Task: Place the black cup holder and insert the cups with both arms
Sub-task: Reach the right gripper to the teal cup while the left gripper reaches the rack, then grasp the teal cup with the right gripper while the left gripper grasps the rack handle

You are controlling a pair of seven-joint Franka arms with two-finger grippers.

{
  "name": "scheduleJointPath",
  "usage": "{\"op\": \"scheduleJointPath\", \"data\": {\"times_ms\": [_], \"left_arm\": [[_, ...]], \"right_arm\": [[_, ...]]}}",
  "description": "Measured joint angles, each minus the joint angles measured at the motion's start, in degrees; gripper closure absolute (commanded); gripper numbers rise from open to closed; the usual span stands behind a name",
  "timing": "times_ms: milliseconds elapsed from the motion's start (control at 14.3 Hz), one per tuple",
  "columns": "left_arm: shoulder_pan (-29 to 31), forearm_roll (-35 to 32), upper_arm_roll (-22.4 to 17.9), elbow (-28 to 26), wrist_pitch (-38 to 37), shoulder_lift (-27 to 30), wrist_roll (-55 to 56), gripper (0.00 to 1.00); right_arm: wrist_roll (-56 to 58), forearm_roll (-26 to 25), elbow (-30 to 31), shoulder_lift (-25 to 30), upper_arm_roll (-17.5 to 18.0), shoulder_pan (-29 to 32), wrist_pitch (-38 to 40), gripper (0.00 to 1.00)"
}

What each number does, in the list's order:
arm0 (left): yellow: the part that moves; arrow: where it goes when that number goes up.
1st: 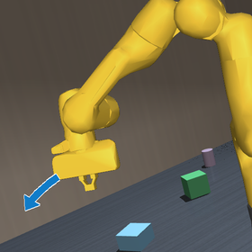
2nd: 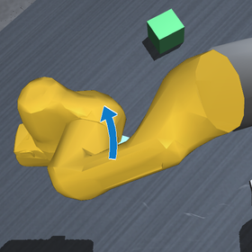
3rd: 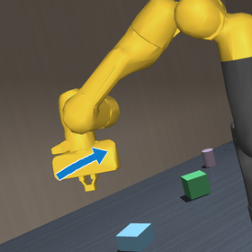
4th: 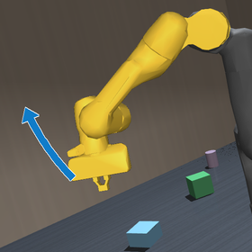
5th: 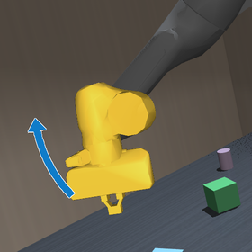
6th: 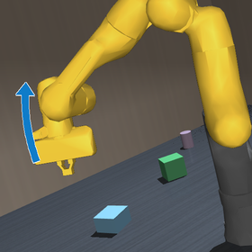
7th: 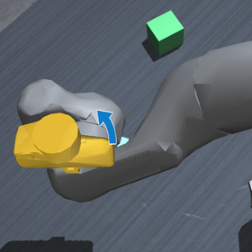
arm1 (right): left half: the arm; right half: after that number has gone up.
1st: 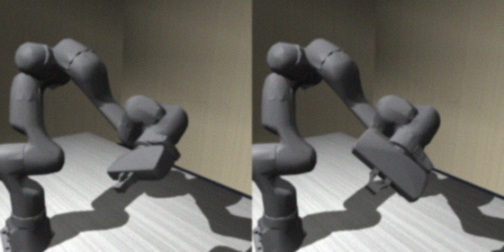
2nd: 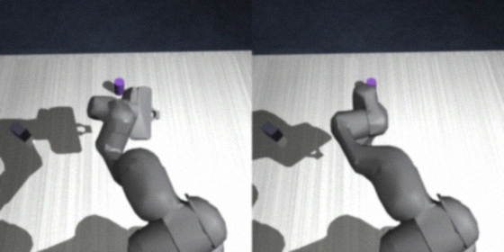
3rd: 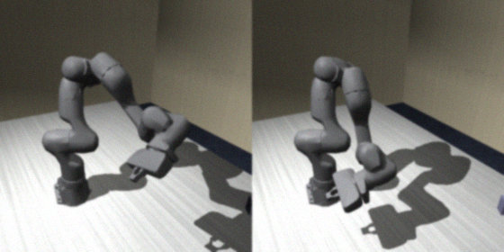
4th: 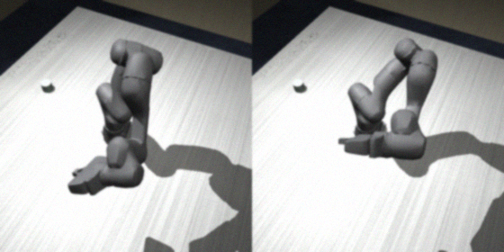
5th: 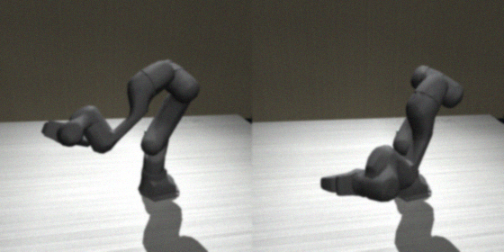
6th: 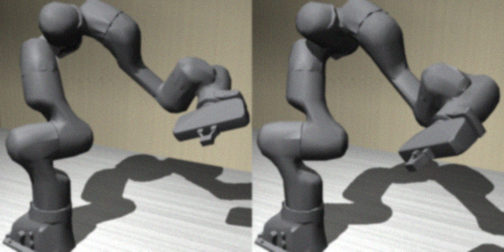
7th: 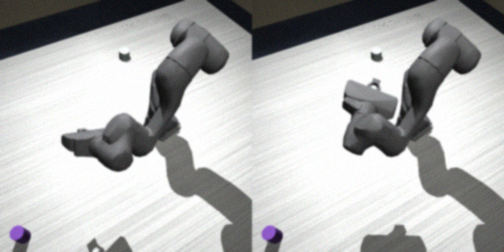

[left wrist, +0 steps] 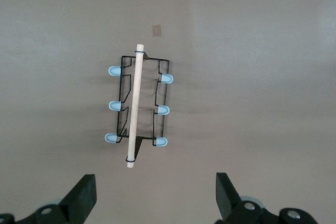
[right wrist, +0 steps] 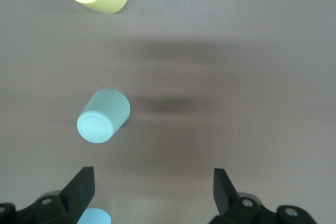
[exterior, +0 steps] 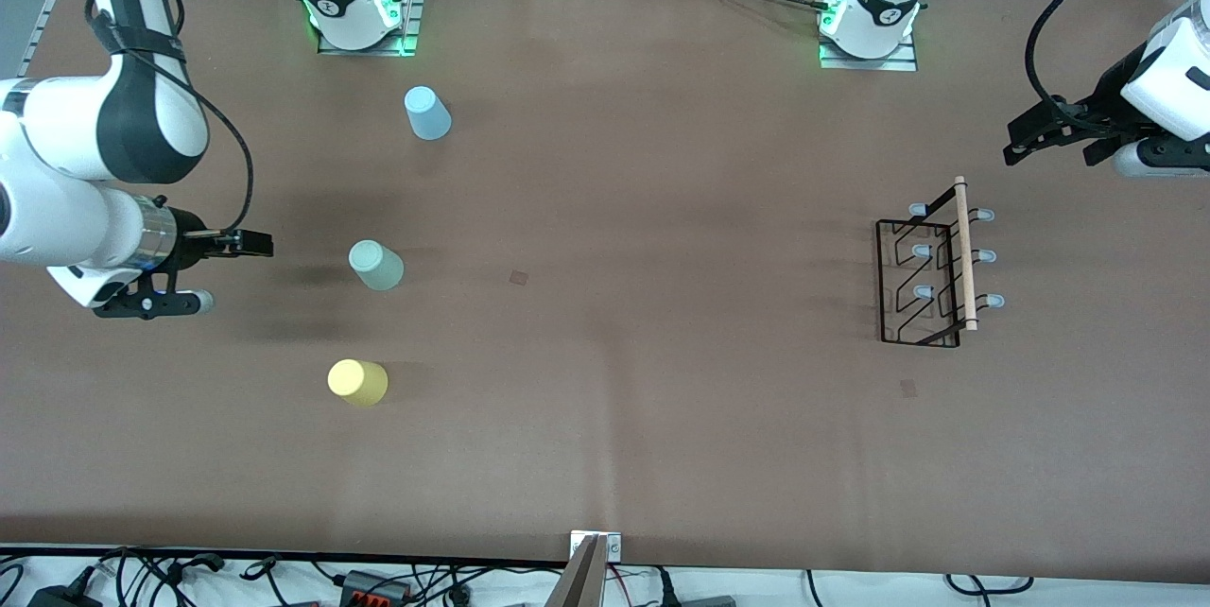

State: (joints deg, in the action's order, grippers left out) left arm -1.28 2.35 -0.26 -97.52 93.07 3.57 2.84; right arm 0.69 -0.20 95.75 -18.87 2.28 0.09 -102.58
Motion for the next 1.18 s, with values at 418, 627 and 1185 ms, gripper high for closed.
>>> {"op": "scheduleJointPath", "data": {"times_ms": [418,627,1185], "left_arm": [[0.0,0.0,-0.18,-0.03,-1.18,-0.89,0.03,0.0],[0.17,0.0,-0.46,0.11,-5.24,-4.32,0.04,0.0],[4.1,-3.7,-0.51,0.07,4.12,-17.04,-6.68,0.0]], "right_arm": [[-4.69,0.16,14.81,4.81,0.57,-2.29,-18.86,0.0],[-9.59,0.26,20.09,6.54,1.34,-4.3,-24.7,0.0],[-12.42,0.28,25.69,2.62,1.48,-8.28,-37.64,0.0]]}}
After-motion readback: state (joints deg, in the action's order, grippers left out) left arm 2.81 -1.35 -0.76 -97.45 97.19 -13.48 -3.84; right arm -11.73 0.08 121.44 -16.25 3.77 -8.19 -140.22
